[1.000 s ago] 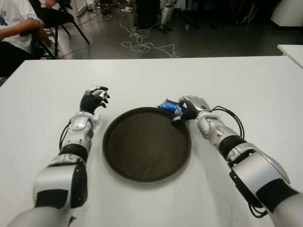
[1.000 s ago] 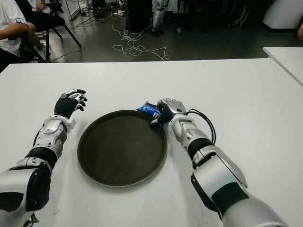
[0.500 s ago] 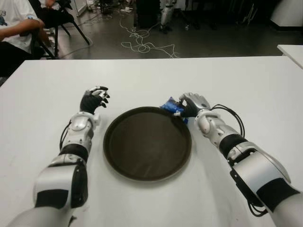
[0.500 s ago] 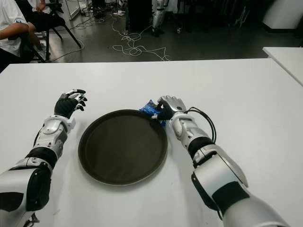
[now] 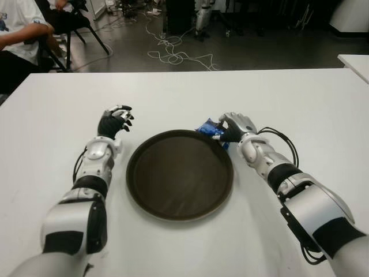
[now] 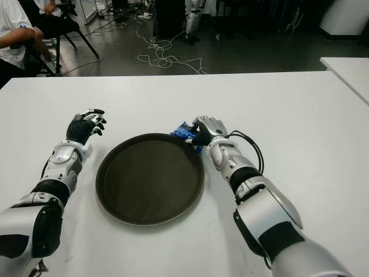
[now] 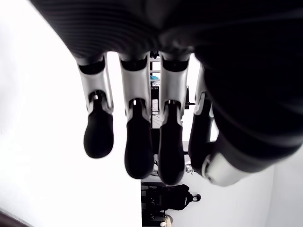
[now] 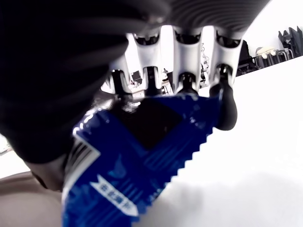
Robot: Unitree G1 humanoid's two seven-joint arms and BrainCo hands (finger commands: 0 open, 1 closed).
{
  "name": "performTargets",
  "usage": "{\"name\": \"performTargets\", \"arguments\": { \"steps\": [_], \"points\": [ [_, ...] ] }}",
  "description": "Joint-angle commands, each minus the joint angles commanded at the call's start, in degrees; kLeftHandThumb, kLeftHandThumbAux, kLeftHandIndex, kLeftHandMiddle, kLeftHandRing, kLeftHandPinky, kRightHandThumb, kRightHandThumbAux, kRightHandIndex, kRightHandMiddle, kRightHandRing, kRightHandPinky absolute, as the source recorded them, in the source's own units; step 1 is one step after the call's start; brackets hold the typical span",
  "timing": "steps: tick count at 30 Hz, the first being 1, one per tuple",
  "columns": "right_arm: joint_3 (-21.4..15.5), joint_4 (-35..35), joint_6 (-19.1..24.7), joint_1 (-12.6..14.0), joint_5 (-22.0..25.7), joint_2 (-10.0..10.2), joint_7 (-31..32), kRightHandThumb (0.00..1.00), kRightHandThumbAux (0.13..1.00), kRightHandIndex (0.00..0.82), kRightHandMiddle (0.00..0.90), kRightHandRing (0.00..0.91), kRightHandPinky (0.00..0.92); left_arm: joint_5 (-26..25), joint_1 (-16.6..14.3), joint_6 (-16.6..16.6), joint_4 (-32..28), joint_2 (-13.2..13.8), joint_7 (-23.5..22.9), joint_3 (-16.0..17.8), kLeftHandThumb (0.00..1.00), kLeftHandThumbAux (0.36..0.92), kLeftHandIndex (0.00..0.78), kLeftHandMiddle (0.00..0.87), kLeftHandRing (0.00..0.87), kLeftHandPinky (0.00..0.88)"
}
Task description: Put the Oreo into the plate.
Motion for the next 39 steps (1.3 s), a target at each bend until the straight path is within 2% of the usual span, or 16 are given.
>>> {"name": "performTargets", "arguments": {
  "steps": [15, 23, 24, 25, 27, 30, 39],
  "points": [
    [-0.4, -0.06, -0.6, 0.16, -0.02, -0.13, -1.5, 0.367, 0.82, 0.618, 0.734, 0.726, 0.699, -0.12, 0.0, -0.05, 0.09, -0.11, 0.21, 0.18, 0.698, 0.713, 0.427, 0.596, 0.625, 0.652],
    [-0.89, 0.03, -0.07, 0.05, 0.39, -0.02, -0.57, 0.373, 0.82, 0.6, 0.73, 0.725, 0.699, 0.23, 0.04, -0.12, 0.01, -0.06, 0.19, -0.16, 0.698, 0.713, 0.427, 0.605, 0.63, 0.659],
    [-0.89, 0.03, -0.04, 0.04, 0.36, -0.02, -0.53, 0.489, 0.786, 0.54, 0.724, 0.721, 0.696, 0.21, 0.04, -0.09, -0.01, -0.06, 0.11, -0.17, 0.698, 0.713, 0.427, 0.606, 0.631, 0.659],
    [-0.88, 0.04, 0.01, 0.01, 0.34, -0.02, -0.43, 0.564, 0.764, 0.502, 0.72, 0.717, 0.694, 0.19, 0.05, -0.09, -0.02, -0.05, 0.0, -0.17, 0.698, 0.713, 0.427, 0.607, 0.632, 0.661],
    [-0.83, 0.07, 0.25, -0.09, 0.25, -0.01, -0.26, 0.629, 0.745, 0.469, 0.716, 0.712, 0.69, 0.23, 0.09, -0.12, -0.04, -0.03, -0.15, -0.24, 0.698, 0.712, 0.427, 0.608, 0.633, 0.661],
    [-0.82, 0.06, 0.34, -0.13, 0.21, 0.0, -0.18, 0.675, 0.731, 0.445, 0.712, 0.708, 0.685, 0.3, 0.08, -0.12, 0.0, 0.01, -0.11, -0.33, 0.698, 0.712, 0.427, 0.607, 0.634, 0.66],
    [-0.53, 0.04, 0.46, -0.19, -0.14, 0.06, -0.69, 0.697, 0.725, 0.435, 0.715, 0.71, 0.69, 0.21, -0.01, -0.14, 0.22, 0.08, -0.11, -0.18, 0.698, 0.712, 0.427, 0.604, 0.631, 0.655]
  ]
}}
